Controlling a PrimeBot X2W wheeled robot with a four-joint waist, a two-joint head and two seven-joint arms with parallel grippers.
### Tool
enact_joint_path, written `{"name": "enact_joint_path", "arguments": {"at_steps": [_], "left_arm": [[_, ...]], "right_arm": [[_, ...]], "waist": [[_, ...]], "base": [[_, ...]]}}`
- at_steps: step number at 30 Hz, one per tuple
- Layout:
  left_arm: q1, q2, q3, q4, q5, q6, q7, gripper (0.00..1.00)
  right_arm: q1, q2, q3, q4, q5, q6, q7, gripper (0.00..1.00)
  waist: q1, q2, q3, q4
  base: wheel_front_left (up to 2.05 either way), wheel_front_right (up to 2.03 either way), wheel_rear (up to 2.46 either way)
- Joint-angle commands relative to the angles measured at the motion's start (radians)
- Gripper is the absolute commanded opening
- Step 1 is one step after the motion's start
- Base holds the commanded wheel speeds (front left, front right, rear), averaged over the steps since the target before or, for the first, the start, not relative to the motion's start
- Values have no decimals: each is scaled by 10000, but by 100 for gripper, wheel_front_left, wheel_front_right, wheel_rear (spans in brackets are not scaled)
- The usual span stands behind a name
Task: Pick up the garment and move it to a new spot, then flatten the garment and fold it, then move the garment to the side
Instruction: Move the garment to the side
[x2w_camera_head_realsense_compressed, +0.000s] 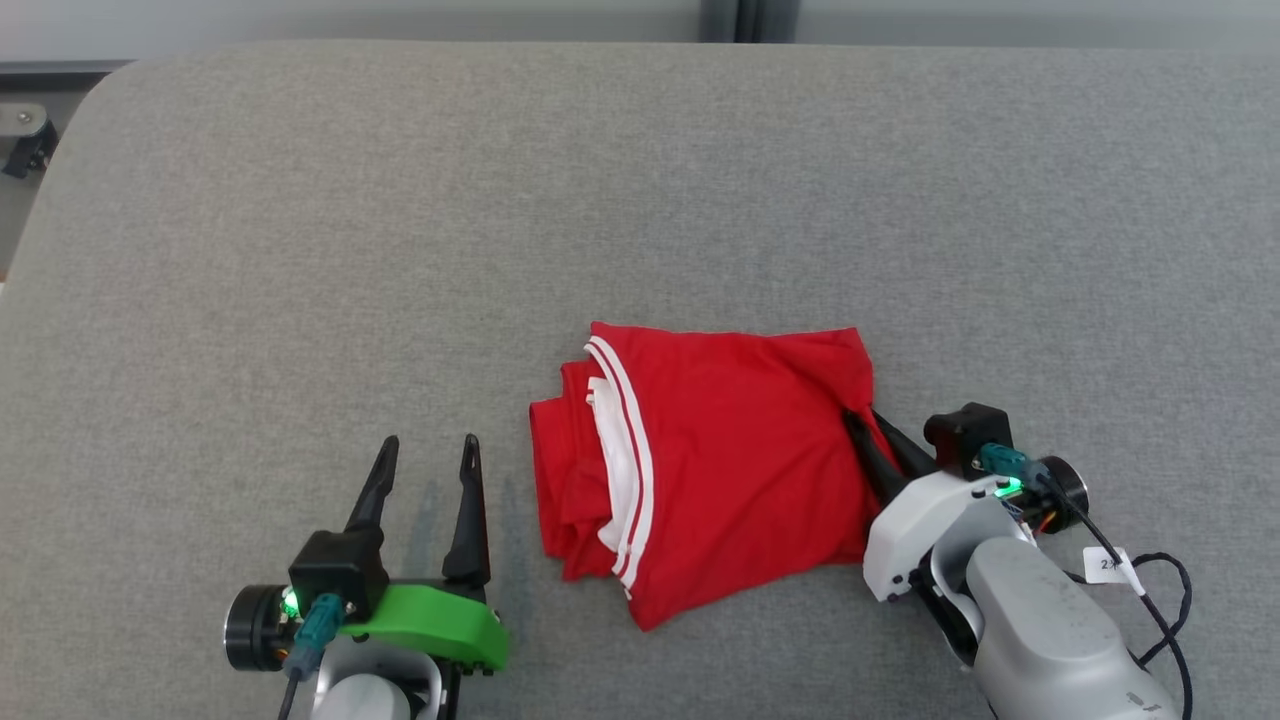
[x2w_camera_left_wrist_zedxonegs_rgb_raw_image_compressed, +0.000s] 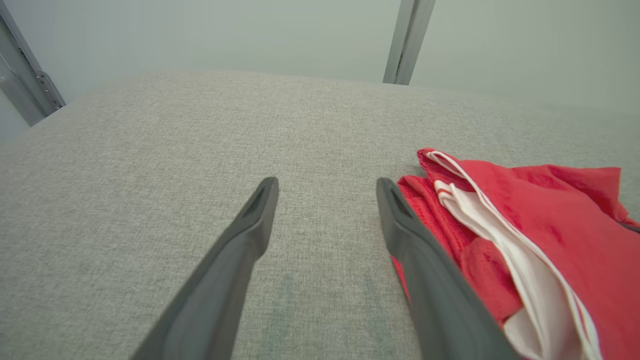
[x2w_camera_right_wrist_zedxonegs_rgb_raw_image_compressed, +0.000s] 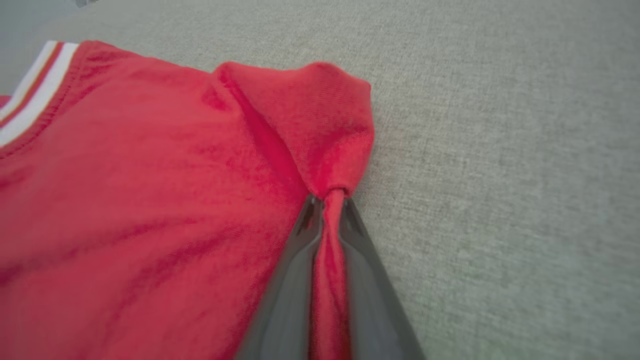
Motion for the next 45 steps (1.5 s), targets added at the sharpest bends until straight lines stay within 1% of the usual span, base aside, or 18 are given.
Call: {"name": "enact_joint_path", "arguments": {"at_steps": [1, 8, 12, 16, 21, 24, 30, 36, 39, 42, 45], "left_arm": [[-24, 47, 75, -55, 43, 10, 0, 100], [87, 49, -95, -157, 213, -259, 0, 100], [10, 50, -320, -147, 242, -363, 0, 100], [-19, 53, -539, -71, 350, -449, 0, 100], [-94, 55, -766, -46, 572, -678, 0, 100], [-282, 56, -987, 78, 747, -894, 0, 100], [-403, 59, -1094, 275, 798, -1041, 0, 100], [-167, 61, -738, 246, 976, -1067, 0, 100], [-110, 58, -517, 204, 1144, -1095, 0, 100], [-185, 60, -358, 228, 1314, -1161, 0, 100], [-318, 60, -235, 243, 1493, -1239, 0, 100]], "right_arm": [[685, -250, -183, 526, 3, -82, 304, 0], [966, -280, -1035, -182, -197, -105, 265, 0], [1072, -205, -1262, -536, -189, -79, 236, 0], [1189, -160, -1359, -759, -157, -54, 199, 0], [1277, -145, -1319, -943, 214, -50, 163, 0], [1316, -144, -1617, -1157, 173, -44, 161, 0], [1390, -130, -1951, -1474, 172, -44, 160, 0], [783, -125, -1434, -1653, 163, -42, 159, 0], [54, -134, -1202, -1459, 118, -42, 157, 0], [-936, -130, -1211, -1165, -268, -42, 154, 0], [-2019, -416, -1440, -744, -800, -42, 320, 0]], "waist": [[0, 0, -267, -702], [0, 0, -523, -2950], [0, 0, -538, -4198], [0, 0, -529, -5241], [0, 0, -401, -6217], [0, 0, -232, -6369], [0, 0, -63, -6395], [0, 0, 138, -6355], [0, 0, 329, -6256], [0, 0, 554, -6046], [0, 0, 824, -5814]], "base": [[0, 0, 0], [0, 0, 0], [0, 0, 0], [0, 0, 0], [0, 0, 0], [0, 0, 0], [0, 0, 0], [0, 0, 0], [0, 0, 0], [0, 0, 0], [0, 0, 0]]}}
